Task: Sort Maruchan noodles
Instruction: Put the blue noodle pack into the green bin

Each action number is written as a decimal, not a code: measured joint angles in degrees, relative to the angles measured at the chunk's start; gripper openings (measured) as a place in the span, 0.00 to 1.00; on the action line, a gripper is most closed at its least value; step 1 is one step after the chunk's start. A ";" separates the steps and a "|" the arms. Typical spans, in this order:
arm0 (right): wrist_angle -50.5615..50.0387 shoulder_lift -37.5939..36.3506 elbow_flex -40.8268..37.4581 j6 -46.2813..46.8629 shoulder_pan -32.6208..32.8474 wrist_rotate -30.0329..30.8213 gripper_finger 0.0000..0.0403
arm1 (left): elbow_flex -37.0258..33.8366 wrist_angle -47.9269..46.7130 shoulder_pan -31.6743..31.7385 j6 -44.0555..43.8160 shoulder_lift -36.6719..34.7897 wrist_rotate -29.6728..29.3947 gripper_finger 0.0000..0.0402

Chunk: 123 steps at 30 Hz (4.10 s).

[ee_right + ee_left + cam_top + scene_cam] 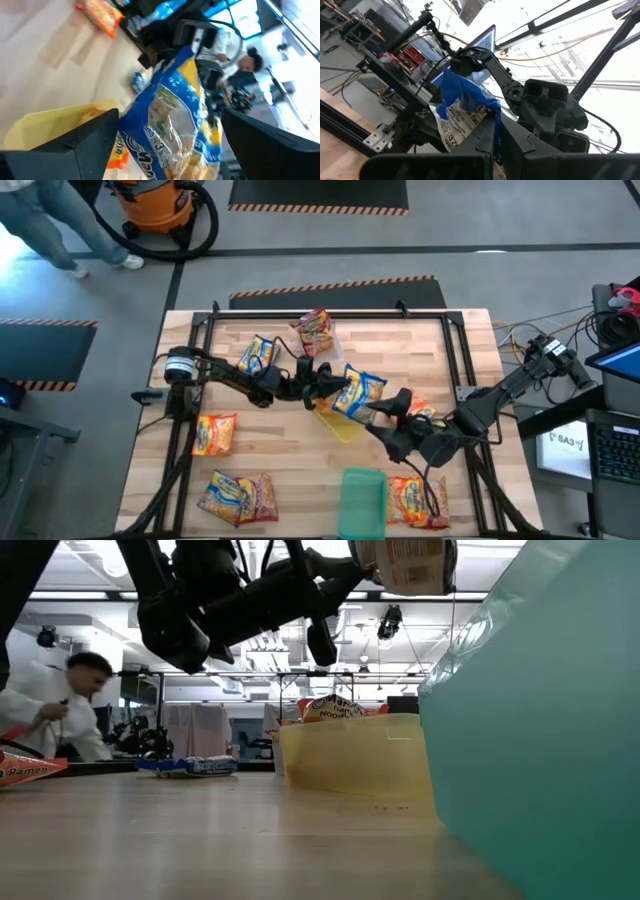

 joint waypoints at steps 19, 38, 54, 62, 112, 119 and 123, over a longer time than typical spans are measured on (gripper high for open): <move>-11.87 -9.34 0.02 39.66 1.65 -16.54 0.85 | 0.28 -2.34 2.99 -2.95 -0.02 12.43 0.00; -29.86 -19.46 0.04 63.48 1.52 -15.01 0.85 | 13.26 -28.93 -15.07 4.08 -0.11 10.94 0.00; -31.23 -14.94 0.04 63.20 1.52 -15.03 0.85 | 14.66 -39.56 -20.30 6.63 -0.09 6.54 0.00; -31.21 -11.66 0.04 63.20 1.52 -15.05 0.85 | 14.71 -41.79 -20.42 7.73 0.13 7.70 0.00; -29.49 -12.76 0.04 50.10 1.54 -21.48 0.85 | 26.13 -71.93 -17.06 37.20 4.81 10.34 0.00; -29.49 -12.76 0.04 50.10 1.54 -21.48 0.85 | 26.07 -73.20 -17.04 40.92 3.52 9.19 0.00; -29.51 -12.76 0.04 50.10 1.54 -21.48 0.85 | 26.01 -75.03 -16.83 43.57 1.69 6.95 0.00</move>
